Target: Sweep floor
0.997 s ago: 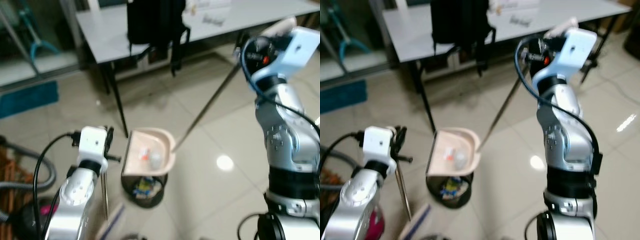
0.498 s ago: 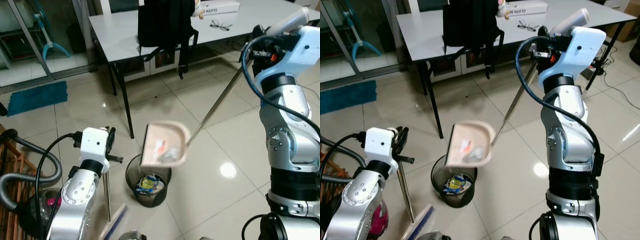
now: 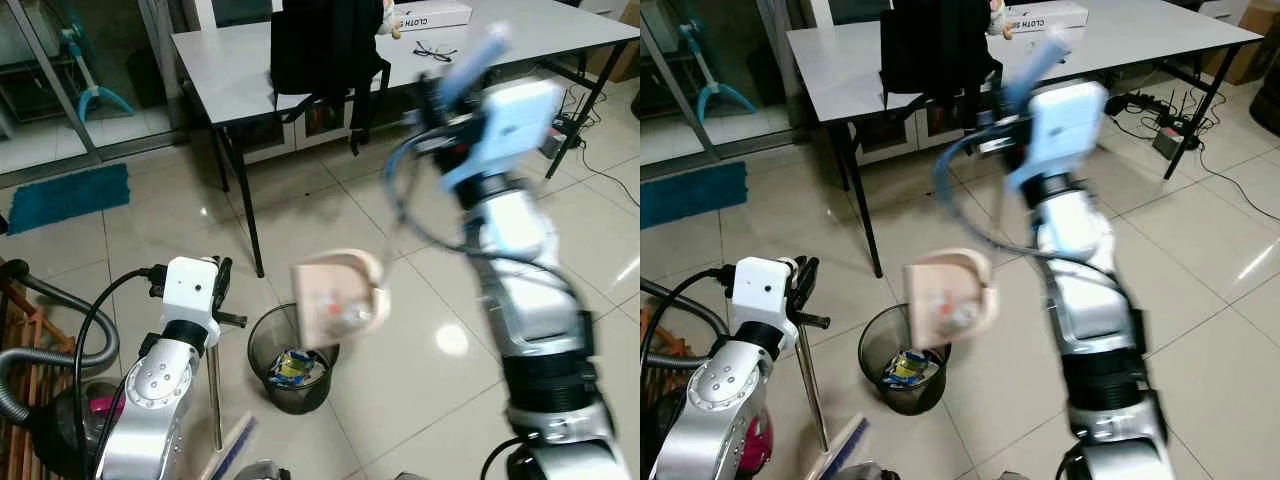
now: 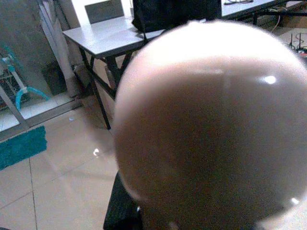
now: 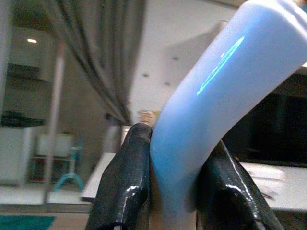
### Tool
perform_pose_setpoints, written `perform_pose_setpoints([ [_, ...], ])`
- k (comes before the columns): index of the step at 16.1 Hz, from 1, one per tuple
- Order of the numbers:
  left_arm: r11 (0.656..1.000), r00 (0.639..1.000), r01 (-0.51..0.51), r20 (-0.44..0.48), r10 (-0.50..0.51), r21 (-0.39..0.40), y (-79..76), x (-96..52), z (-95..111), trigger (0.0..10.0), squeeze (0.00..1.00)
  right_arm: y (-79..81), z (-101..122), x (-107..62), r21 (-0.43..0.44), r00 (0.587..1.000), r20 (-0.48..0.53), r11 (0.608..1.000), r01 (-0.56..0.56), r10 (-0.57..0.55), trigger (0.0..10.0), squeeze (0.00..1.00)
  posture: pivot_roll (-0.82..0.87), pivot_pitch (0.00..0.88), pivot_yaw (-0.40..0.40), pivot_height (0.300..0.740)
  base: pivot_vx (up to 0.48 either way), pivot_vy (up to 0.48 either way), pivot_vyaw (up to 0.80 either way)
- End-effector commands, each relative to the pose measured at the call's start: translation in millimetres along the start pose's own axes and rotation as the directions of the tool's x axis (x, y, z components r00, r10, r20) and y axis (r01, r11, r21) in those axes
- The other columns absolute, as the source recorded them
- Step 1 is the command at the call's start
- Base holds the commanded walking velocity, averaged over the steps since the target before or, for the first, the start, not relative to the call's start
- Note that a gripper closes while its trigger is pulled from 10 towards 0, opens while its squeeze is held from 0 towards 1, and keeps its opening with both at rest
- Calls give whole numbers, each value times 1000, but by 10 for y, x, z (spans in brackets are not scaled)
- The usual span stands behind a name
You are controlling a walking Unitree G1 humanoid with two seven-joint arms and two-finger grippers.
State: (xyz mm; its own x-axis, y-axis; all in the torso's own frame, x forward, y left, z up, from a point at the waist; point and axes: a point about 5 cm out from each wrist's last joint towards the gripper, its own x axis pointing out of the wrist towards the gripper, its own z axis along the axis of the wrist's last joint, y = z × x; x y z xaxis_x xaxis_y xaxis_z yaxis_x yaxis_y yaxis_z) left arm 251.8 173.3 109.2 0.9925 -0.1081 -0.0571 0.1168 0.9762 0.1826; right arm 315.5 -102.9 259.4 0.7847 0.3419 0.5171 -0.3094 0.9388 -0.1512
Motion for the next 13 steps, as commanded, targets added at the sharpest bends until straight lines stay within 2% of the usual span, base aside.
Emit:
perform_pose_setpoints([
  [1,1000,1000,-5,20,5,20,15,22,38,10000,0,124,96,11,-54,993,86,996,-72,76,10000,0,44,65,34,740,0,0,0],
  [4,1000,1000,-4,17,4,21,14,17,26,10000,0,364,66,-34,-133,969,91,967,-217,230,10000,0,41,68,33,740,0,0,0],
  [6,1000,1000,-1,15,0,20,7,16,22,10000,0,625,8,-145,-229,913,68,897,-378,402,10000,0,39,71,33,740,0,0,0],
  [10,1000,1000,1,15,-1,20,-2,20,20,10000,0,774,-5,-194,-201,891,100,886,-417,442,10000,0,40,71,31,740,0,0,0],
  [13,1000,1000,1,17,-1,20,-11,25,20,10000,0,797,14,-189,-212,885,117,882,-420,450,10000,0,38,71,31,740,0,0,0],
])
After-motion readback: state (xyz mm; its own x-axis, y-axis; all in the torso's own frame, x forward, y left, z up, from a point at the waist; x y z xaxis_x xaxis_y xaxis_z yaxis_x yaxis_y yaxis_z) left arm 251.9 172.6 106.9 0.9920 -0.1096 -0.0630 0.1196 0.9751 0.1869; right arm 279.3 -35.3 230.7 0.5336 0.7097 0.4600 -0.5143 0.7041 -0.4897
